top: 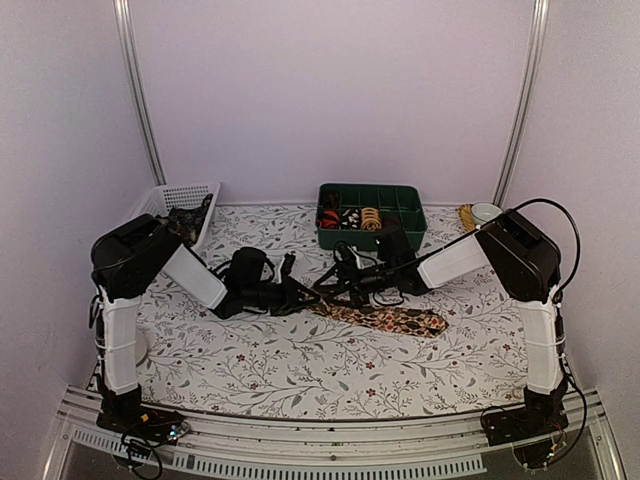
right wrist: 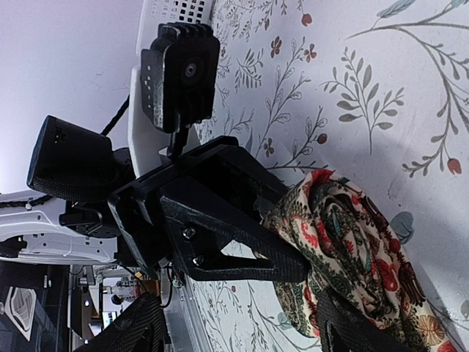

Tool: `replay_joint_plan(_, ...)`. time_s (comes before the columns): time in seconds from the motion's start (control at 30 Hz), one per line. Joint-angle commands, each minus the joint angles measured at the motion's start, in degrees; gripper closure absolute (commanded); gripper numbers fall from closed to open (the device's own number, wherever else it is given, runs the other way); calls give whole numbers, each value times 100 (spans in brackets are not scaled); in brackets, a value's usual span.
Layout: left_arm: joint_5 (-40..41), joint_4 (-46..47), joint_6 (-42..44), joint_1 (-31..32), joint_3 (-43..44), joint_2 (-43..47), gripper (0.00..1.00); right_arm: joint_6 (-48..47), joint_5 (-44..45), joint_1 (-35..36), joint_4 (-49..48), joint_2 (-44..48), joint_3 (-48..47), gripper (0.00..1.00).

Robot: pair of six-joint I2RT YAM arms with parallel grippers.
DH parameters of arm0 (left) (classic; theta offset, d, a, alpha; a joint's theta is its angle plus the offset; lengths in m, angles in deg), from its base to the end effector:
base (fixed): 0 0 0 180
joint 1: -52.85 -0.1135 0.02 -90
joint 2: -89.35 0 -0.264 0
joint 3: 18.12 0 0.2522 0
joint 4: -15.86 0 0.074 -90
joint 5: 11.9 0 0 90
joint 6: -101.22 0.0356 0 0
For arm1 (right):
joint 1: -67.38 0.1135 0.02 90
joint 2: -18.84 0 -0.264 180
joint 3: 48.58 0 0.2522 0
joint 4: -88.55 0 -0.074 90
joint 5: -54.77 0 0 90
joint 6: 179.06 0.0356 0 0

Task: Roll the ties
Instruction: Roll the tie at the center of the board.

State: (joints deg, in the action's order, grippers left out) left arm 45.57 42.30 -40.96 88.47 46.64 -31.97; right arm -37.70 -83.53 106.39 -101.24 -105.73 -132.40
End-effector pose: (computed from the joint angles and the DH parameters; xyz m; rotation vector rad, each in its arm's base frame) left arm 0.3028 -0.2405 0.0764 0.0525 2.3870 -1.4354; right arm 0.3288 0.3005 0.1160 -0.3472 2.4488 1.7205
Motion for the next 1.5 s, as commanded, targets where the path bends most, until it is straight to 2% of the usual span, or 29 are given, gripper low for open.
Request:
replay_joint_plan(0.0,381,-1103,249,181,91,-35,85,-96,110,25,456,-380,144,26)
replay_joint_plan(0.1,786,-1804,607,214,267,204,85,-148,-34,-12,460,-156,193,25)
replay_joint_plan(0.2,1476,-2869,1120,291,630,453,86,179,-465,-196,-216,390,546,24)
replay_joint_plan(0.27,1884,-3453,1407,335,858,553,86,312,-610,-316,-287,832,688,22)
replay_joint_plan(0.43,3093,-4728,2003,547,1428,641,86,21,-663,-534,225,1767,835,21)
replay_joint_plan(0.6,4255,-5662,2374,880,2052,507,87,-261,-521,-645,578,2219,1062,21)
replay_joint_plan(0.8,5529,-6414,2599,1286,2694,209,87,-385,-403,-672,624,2205,1311,21)
replay_joint_plan(1.1,7460,-7661,2868,2034,3900,-594,86,-360,-106,-803,650,1616,1508,22)
replay_joint_plan(1.3,8138,-8181,2993,2314,4558,-1040,84,-285,114,-994,520,1401,1698,22)
replay_joint_plan(1.47,8242,-8289,3092,2431,4855,-1252,82,-30,322,-1210,341,1430,1929,22)
